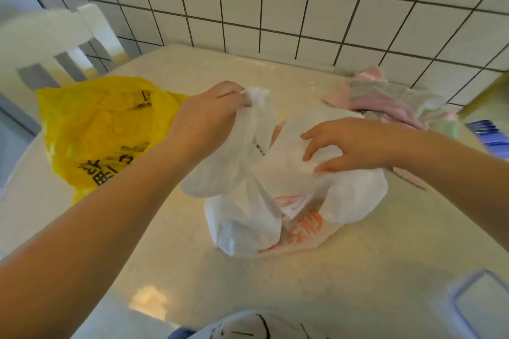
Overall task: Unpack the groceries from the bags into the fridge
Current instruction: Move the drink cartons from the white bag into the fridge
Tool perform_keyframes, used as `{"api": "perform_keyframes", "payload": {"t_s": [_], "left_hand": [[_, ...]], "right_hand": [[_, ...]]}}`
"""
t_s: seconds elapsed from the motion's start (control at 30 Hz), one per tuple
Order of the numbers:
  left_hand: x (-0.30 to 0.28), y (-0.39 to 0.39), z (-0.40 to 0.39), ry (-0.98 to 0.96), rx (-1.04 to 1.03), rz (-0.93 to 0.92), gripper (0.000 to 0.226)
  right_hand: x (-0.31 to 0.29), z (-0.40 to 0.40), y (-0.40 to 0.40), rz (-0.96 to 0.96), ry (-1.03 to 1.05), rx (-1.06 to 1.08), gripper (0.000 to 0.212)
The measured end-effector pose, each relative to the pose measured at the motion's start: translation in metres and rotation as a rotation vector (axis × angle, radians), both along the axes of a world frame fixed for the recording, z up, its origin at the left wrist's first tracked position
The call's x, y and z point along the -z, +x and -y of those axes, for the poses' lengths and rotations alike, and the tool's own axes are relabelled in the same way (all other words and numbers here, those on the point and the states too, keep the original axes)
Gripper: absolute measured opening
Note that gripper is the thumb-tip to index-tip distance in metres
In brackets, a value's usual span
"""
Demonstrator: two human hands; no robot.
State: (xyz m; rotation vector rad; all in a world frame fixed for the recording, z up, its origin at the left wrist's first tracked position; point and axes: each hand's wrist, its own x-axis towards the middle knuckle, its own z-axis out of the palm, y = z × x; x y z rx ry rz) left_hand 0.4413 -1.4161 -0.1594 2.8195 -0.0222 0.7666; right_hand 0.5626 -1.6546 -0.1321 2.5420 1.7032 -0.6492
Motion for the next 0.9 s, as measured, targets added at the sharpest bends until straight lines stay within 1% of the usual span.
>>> {"api": "perform_keyframes", "payload": {"t_s": [0.07,0.1,0.13,0.17,0.23,0.3,0.33,0.37,0.4,0.47,0.53,0.6,0.63,0.67,0.73,0.77,0.8,0.83,0.9], "left_hand": [[0.002,0.004,0.007,-0.030,-0.038,0.025,0.027],[0.004,0.006,0.010,-0.039,-0.054,0.017,0.025],[0.006,0.008,0.014,-0.047,-0.070,-0.009,0.028],[0.007,0.009,0.015,-0.060,-0.085,-0.046,0.034],[0.009,0.010,0.016,-0.106,-0.094,-0.103,0.042],[0.008,0.009,0.014,-0.113,-0.065,-0.107,0.035],[0.008,0.010,0.012,-0.078,-0.039,-0.095,0.028],[0.008,0.011,0.009,-0.032,-0.016,-0.082,0.024],[0.007,0.012,0.005,0.016,-0.006,-0.072,0.025],[0.008,0.016,-0.005,0.127,0.002,-0.073,0.033],[0.006,0.023,-0.014,0.211,-0.030,-0.086,0.040],[0.005,0.032,-0.023,0.240,-0.134,-0.096,0.043],[0.006,0.038,-0.027,0.255,-0.190,-0.096,0.044],[0.009,0.044,-0.031,0.276,-0.245,-0.107,0.053],[0.015,0.057,-0.037,0.289,-0.332,-0.204,0.084],[0.020,0.065,-0.038,0.275,-0.357,-0.254,0.097],[0.025,0.072,-0.040,0.261,-0.380,-0.291,0.106],[0.031,0.079,-0.042,0.251,-0.399,-0.317,0.110],[0.042,0.091,-0.049,0.235,-0.425,-0.361,0.114]], "right_hand": [[0.007,0.002,-0.002,0.065,-0.080,0.030,0.052],[0.011,0.002,-0.002,0.118,-0.095,0.040,0.056],[0.015,0.003,-0.001,0.163,-0.105,0.055,0.056],[0.017,0.005,-0.001,0.194,-0.097,0.073,0.052],[0.019,0.007,-0.002,0.229,0.018,0.109,0.035],[0.010,0.006,-0.004,0.283,0.153,0.142,0.012],[0.004,0.005,-0.004,0.307,0.185,0.162,0.004],[-0.002,0.005,-0.001,0.327,0.212,0.196,0.009],[-0.006,0.005,0.004,0.337,0.246,0.211,0.017],[-0.008,0.007,0.022,0.395,0.342,0.196,0.023],[-0.005,0.005,0.042,0.570,0.361,0.172,0.025],[-0.006,-0.003,0.061,0.676,0.313,0.248,0.031],[-0.008,-0.009,0.068,0.687,0.262,0.309,0.032],[-0.010,-0.018,0.073,0.674,0.196,0.374,0.041],[-0.008,-0.034,0.082,0.594,0.088,0.481,0.078],[-0.003,-0.043,0.088,0.545,0.059,0.512,0.093],[0.004,-0.050,0.093,0.508,0.037,0.517,0.103],[0.013,-0.057,0.101,0.500,0.016,0.504,0.108],[0.031,-0.069,0.119,0.554,-0.037,0.451,0.108]]}}
